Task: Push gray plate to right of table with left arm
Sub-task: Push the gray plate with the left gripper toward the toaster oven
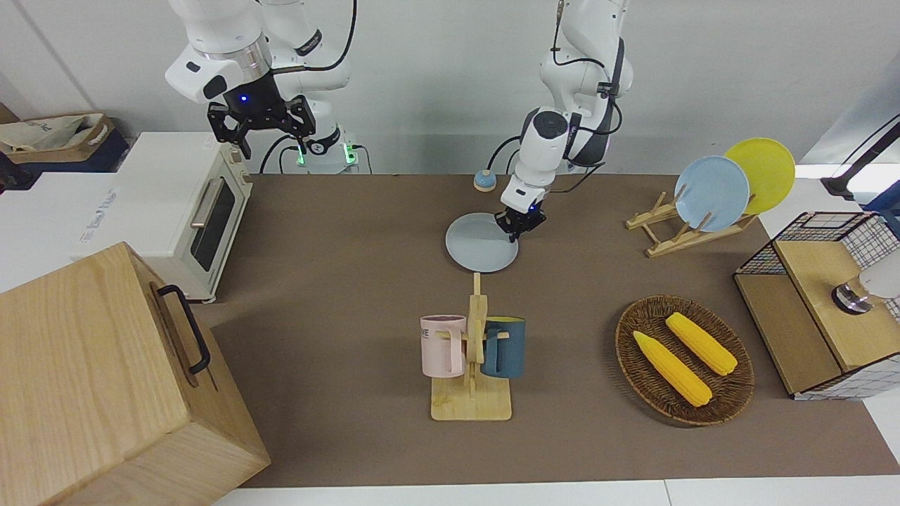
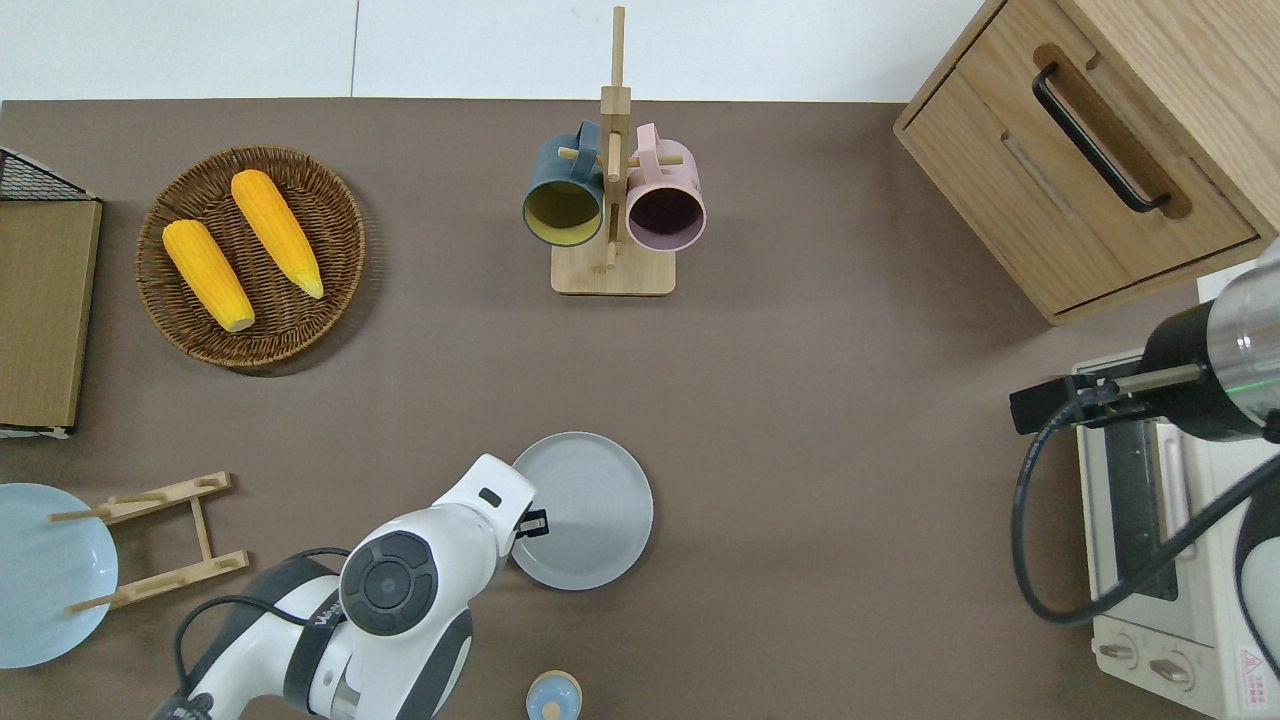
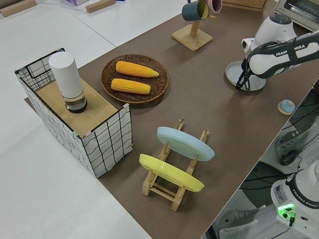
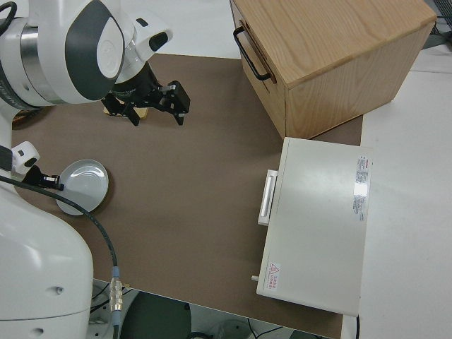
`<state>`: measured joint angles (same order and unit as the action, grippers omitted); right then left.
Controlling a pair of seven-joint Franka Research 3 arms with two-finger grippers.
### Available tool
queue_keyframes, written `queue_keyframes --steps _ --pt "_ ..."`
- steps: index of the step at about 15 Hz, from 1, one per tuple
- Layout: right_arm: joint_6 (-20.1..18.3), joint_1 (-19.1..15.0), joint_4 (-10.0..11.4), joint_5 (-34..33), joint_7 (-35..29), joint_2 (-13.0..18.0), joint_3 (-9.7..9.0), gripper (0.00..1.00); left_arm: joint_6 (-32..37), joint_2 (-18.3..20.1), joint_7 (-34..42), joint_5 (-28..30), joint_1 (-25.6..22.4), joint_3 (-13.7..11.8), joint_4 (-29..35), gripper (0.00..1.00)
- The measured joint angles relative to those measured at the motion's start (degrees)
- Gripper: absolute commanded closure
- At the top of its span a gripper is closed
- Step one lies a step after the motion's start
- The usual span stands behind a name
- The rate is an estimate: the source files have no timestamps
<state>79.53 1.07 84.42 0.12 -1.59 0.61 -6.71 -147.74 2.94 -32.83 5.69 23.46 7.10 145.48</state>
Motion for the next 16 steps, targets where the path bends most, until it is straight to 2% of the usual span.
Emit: queue_keyframes --steps 5,10,16 --pt "0.0 0.0 0.0 0.0 0.0 0.0 0.00 0.017 0.0 -5.5 -16.8 -5.6 7.9 0.7 -6.4 1.00" --pt "0.0 0.0 0.0 0.0 0.0 0.0 0.00 0.017 0.1 -10.5 -26.0 -6.6 13.8 1.6 -12.6 1.00" --pt "0.0 0.0 0.0 0.0 0.0 0.0 0.00 0.017 3.3 -16.9 -37.3 -11.9 19.2 1.8 -21.9 1.00"
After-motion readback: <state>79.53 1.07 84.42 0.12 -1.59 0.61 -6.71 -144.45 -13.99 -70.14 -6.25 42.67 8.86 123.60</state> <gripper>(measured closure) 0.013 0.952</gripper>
